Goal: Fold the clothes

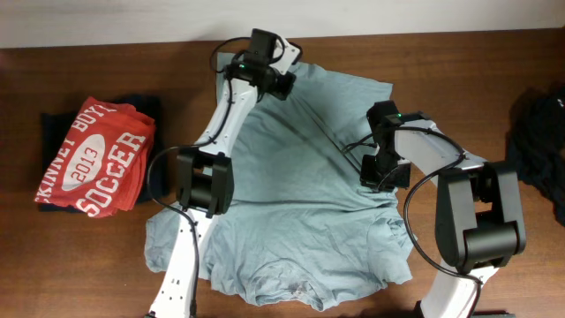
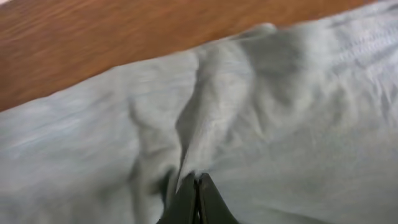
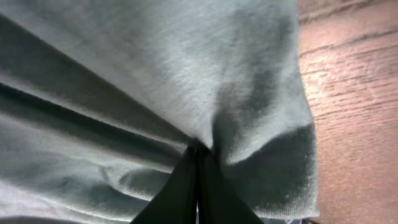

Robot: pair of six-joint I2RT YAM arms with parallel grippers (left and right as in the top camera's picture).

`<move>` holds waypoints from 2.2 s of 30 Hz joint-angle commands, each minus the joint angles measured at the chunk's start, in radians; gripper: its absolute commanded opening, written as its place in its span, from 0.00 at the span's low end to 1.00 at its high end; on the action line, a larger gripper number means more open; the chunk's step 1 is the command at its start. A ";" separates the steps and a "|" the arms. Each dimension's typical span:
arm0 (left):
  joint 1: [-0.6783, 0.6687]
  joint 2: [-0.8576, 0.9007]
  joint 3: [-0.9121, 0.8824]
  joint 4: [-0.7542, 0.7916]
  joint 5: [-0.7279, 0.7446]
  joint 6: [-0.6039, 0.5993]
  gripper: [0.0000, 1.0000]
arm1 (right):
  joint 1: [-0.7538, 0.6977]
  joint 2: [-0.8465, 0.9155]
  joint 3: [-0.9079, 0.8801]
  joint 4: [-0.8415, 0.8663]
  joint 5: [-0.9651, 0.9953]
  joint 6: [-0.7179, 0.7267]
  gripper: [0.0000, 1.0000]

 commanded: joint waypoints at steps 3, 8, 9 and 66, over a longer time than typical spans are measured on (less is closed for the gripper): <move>0.039 0.034 0.065 -0.048 -0.021 -0.035 0.08 | 0.003 -0.031 -0.012 0.074 0.055 -0.024 0.04; 0.040 -0.053 0.229 -0.178 -0.021 -0.035 0.36 | 0.004 -0.168 0.069 0.115 0.025 -0.111 0.05; 0.040 -0.074 0.258 -0.206 -0.025 -0.035 0.46 | 0.003 -0.190 0.085 0.115 0.025 -0.124 0.05; -0.048 -0.665 0.269 -0.922 -0.397 -0.227 0.41 | -0.270 0.454 0.544 0.278 0.407 -0.092 0.04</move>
